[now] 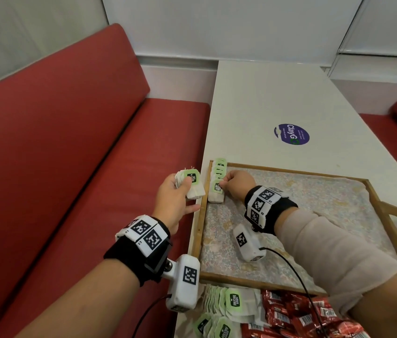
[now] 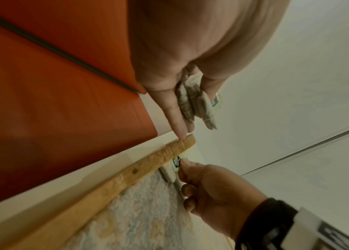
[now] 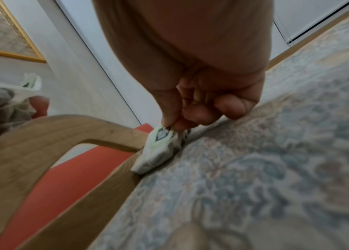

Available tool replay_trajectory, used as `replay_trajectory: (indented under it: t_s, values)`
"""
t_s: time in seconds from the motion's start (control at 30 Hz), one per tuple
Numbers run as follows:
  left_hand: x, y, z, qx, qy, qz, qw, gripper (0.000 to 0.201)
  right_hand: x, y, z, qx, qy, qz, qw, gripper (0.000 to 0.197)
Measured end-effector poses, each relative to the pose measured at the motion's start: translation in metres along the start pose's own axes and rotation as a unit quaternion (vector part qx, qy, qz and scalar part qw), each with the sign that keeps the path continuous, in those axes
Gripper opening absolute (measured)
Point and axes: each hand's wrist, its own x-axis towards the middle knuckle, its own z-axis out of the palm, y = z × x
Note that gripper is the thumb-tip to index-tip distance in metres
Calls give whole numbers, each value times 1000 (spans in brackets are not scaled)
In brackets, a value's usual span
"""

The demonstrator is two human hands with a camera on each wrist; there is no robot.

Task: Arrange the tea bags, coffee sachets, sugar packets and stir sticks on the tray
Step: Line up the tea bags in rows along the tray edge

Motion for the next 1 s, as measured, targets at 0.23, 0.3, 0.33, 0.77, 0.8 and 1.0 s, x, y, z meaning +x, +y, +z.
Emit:
replay_trajectory:
  t_s: [0.23, 0.3, 0.33, 0.77, 0.8, 1.0]
  values:
    - [-1, 0, 0, -13, -1, -3, 1000, 14, -2, -5, -3, -69, 6, -10, 998, 29]
    - [-1, 1, 0, -17, -3, -3, 1000, 14, -4, -5, -4, -74, 18, -7, 997, 30]
    - [-2, 2, 0, -20, -3, -4, 1000, 14, -5, -5, -5, -74, 22, -5, 997, 31]
    - [-6, 7, 4, -11, -15, -10, 1000, 13, -36, -20, -14, 98, 23, -143, 985, 20]
    - [-7, 7, 5, -8, -16, -6, 1000, 13, -44, -23, -16, 110, -11, -160, 981, 21]
    - [-10, 8, 9, 0, -22, 6, 1000, 18, -59, -25, -16, 155, -65, -182, 969, 18]
